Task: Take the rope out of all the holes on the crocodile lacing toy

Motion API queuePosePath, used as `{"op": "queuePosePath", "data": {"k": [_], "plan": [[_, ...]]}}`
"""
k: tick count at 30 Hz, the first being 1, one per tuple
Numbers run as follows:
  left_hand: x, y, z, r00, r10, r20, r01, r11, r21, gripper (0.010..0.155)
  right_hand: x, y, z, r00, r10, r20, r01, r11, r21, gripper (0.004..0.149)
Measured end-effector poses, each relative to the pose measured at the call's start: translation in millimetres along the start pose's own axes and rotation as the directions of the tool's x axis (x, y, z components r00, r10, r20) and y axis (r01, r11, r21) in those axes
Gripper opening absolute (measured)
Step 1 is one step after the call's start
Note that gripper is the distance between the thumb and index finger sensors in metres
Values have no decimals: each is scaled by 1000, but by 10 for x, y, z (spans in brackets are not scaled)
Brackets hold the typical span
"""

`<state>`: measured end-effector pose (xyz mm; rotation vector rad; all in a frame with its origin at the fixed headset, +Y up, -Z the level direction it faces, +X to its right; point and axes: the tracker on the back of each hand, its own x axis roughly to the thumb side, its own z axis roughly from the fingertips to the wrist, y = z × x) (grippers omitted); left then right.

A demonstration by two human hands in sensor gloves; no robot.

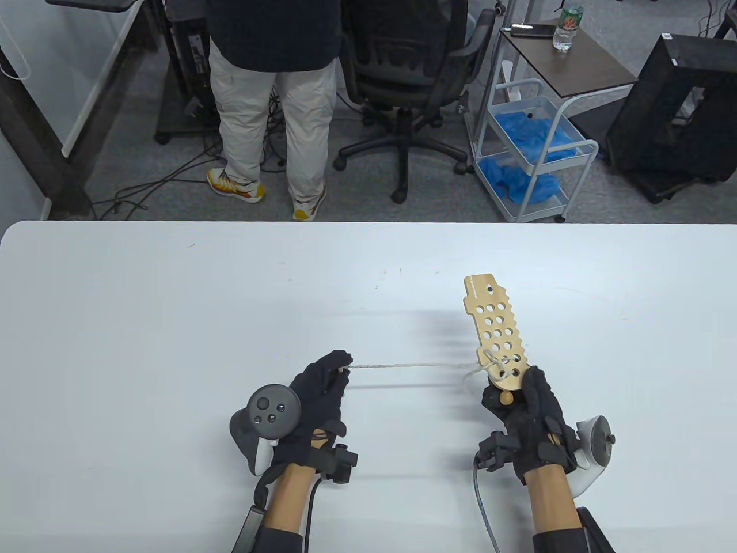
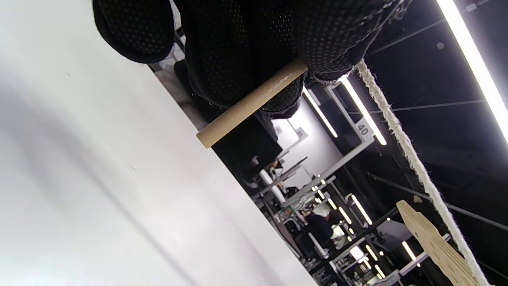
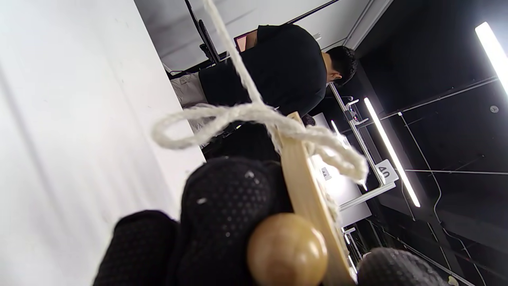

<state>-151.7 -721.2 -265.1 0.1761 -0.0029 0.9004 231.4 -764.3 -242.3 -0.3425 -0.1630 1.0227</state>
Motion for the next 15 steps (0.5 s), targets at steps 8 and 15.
{"op": "queuePosePath", "data": {"k": [8, 15], "plan": [[-45, 34, -6, 1000, 12, -28, -11, 1000, 19, 47, 9, -54, 5, 999, -34, 7, 34, 998, -47, 52], [-94, 77, -6, 997, 44, -61, -41, 998, 49, 47, -8, -47, 6, 999, -34, -3, 33, 998, -49, 52]]}}
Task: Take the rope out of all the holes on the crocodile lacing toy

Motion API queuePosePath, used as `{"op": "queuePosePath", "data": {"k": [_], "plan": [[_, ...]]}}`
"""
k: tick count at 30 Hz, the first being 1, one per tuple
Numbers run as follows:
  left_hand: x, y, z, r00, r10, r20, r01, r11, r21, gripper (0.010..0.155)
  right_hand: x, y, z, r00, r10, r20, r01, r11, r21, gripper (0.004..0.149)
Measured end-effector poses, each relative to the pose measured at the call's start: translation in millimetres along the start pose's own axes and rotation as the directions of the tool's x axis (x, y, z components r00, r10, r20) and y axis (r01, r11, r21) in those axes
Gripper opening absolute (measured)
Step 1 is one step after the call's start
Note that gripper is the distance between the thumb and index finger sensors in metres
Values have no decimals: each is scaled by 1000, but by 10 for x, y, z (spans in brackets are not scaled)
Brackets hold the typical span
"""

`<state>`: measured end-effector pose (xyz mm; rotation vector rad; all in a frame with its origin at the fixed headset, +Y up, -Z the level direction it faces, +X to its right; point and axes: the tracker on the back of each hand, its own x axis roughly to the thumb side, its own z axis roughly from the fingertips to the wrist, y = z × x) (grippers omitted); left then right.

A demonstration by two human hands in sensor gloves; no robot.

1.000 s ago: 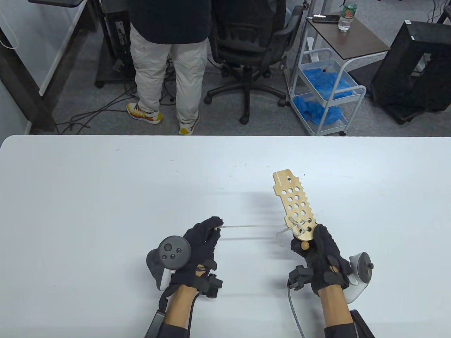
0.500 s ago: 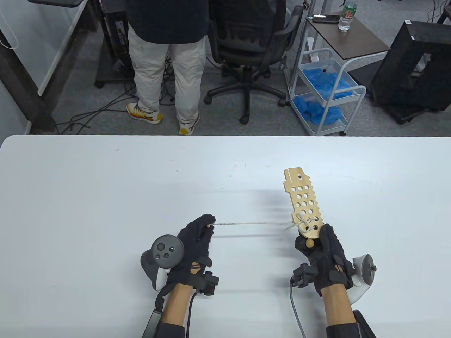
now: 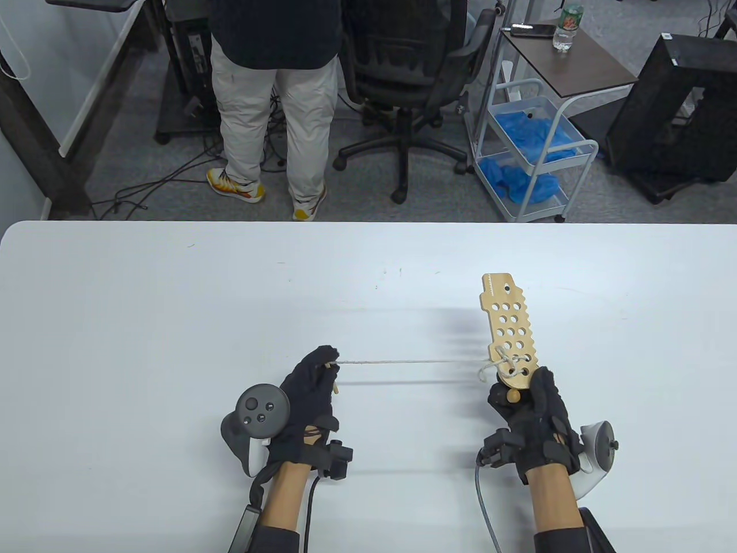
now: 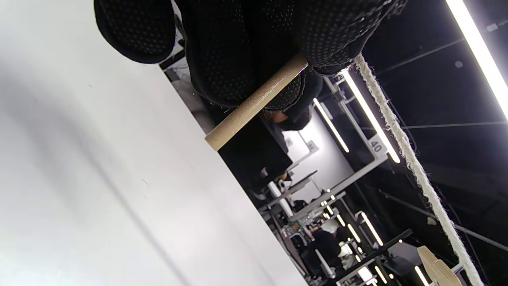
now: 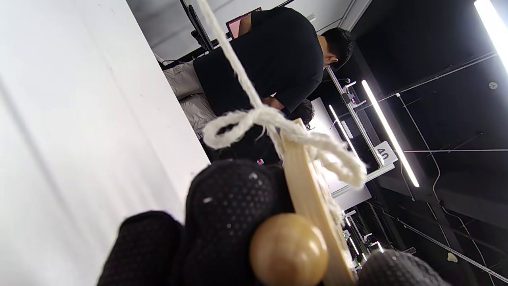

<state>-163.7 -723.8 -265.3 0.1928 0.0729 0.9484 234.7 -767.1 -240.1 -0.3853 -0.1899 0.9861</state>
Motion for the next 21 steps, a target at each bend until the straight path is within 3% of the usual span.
{"op": "queuePosePath", "data": {"k": [21], "plan": [[-96, 73, -3, 996, 58, -69, -55, 997, 45, 47, -11, -9, 0, 999, -31, -17, 31, 999, -9, 52]]}}
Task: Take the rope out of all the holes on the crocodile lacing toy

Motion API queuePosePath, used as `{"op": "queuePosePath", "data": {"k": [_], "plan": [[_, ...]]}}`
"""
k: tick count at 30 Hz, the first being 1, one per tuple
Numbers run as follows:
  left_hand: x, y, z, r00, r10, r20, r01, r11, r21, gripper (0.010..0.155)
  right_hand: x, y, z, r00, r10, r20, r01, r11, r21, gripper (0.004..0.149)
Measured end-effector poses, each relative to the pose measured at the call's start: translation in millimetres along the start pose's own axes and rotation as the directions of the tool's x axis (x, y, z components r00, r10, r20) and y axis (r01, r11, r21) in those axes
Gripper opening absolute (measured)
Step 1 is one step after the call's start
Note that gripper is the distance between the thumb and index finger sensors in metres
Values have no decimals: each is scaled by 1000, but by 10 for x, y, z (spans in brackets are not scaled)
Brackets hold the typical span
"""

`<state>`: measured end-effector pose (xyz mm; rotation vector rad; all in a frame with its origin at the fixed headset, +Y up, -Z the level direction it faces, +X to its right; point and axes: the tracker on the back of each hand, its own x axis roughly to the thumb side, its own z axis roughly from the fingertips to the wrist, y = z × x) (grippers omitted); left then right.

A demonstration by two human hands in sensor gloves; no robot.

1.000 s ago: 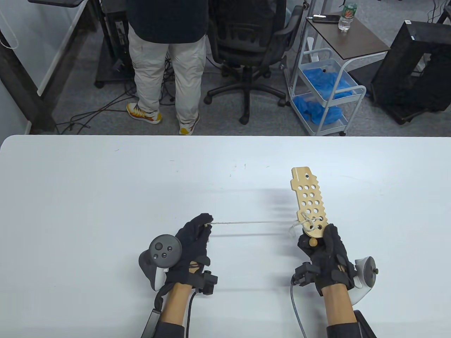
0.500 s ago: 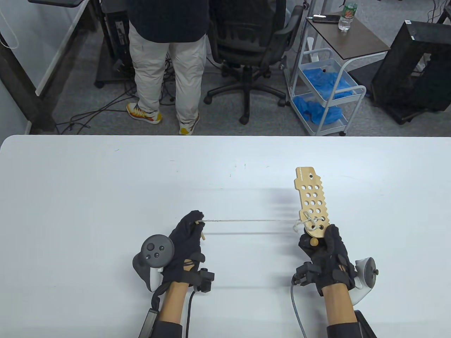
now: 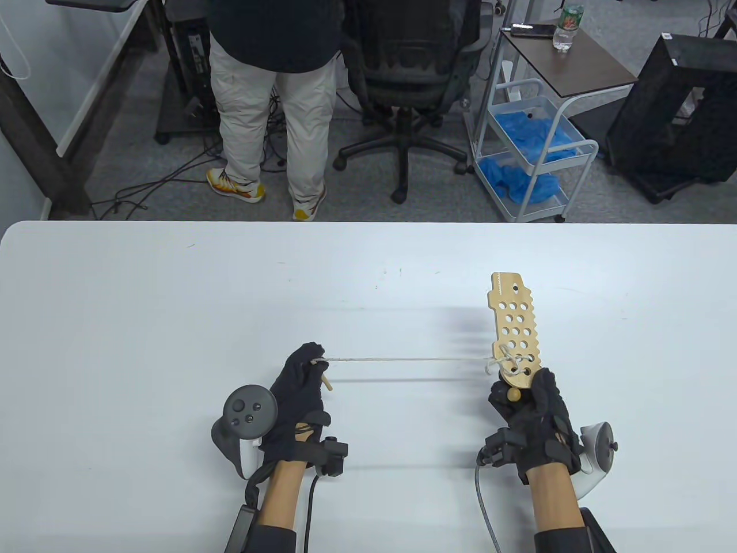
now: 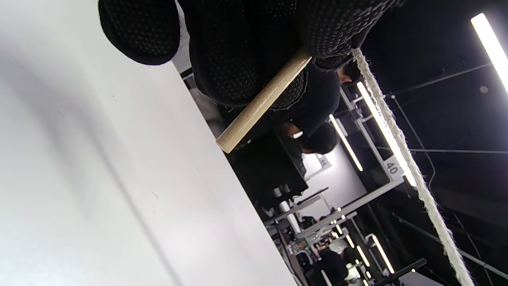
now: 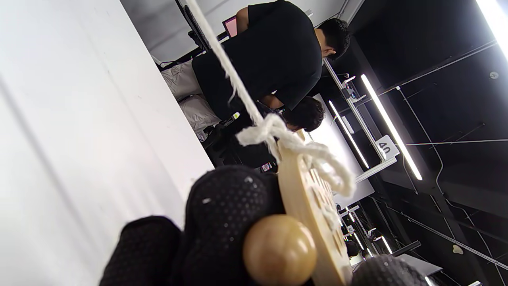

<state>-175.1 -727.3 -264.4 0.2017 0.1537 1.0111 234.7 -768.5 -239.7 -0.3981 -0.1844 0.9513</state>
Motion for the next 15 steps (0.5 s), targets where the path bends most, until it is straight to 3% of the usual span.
{"op": "queuePosePath", "data": {"k": [15], "plan": [[-102, 71, -18, 993, 87, -77, -85, 996, 27, 46, 0, -36, -3, 999, -52, -9, 52, 999, -15, 51]]}}
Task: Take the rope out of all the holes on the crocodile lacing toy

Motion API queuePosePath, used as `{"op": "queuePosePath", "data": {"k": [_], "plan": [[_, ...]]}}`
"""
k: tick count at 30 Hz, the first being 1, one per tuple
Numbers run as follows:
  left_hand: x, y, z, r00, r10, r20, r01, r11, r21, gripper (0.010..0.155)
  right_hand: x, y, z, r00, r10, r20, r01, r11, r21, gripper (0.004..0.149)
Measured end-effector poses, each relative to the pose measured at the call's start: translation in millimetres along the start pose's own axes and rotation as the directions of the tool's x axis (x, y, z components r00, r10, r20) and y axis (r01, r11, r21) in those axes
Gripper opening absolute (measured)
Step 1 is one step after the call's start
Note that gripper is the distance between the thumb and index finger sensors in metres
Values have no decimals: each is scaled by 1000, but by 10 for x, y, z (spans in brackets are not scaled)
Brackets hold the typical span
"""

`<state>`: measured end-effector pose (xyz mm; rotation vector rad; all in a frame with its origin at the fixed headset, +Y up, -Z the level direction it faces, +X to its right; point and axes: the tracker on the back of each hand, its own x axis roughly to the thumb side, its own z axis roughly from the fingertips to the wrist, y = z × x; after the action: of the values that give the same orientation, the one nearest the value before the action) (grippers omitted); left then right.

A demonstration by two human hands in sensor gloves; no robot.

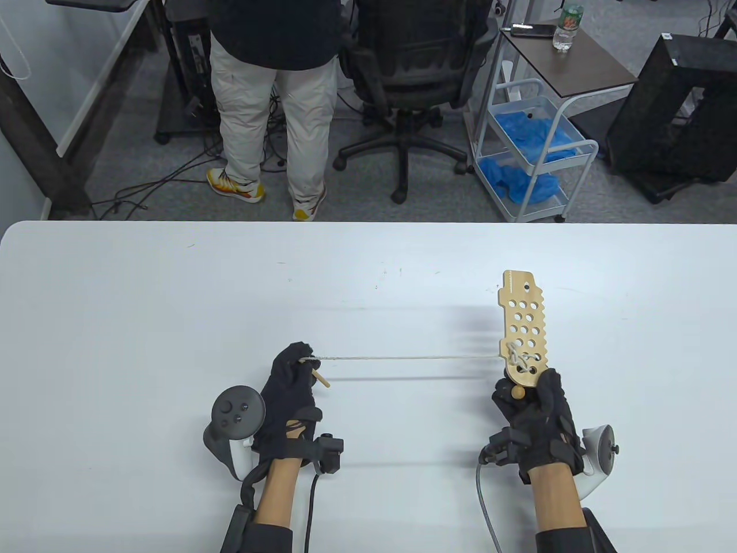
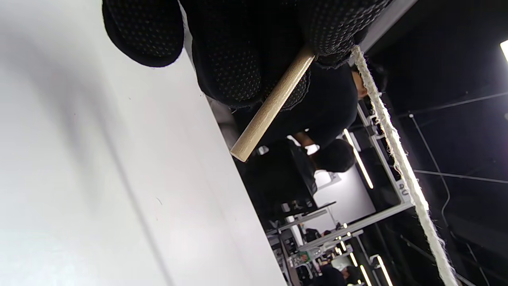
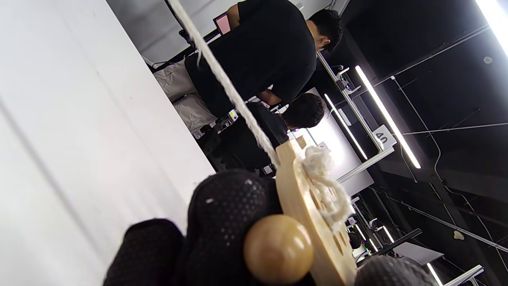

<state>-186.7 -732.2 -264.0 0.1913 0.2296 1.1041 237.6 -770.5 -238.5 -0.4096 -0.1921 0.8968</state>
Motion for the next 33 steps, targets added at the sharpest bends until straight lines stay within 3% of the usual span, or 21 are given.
{"op": "queuePosePath", "data": {"k": [33], "plan": [[-156, 90, -31, 983, 146, -114, -142, 989, 37, 45, 23, -49, 10, 998, -57, 7, 57, 997, -48, 52]]}}
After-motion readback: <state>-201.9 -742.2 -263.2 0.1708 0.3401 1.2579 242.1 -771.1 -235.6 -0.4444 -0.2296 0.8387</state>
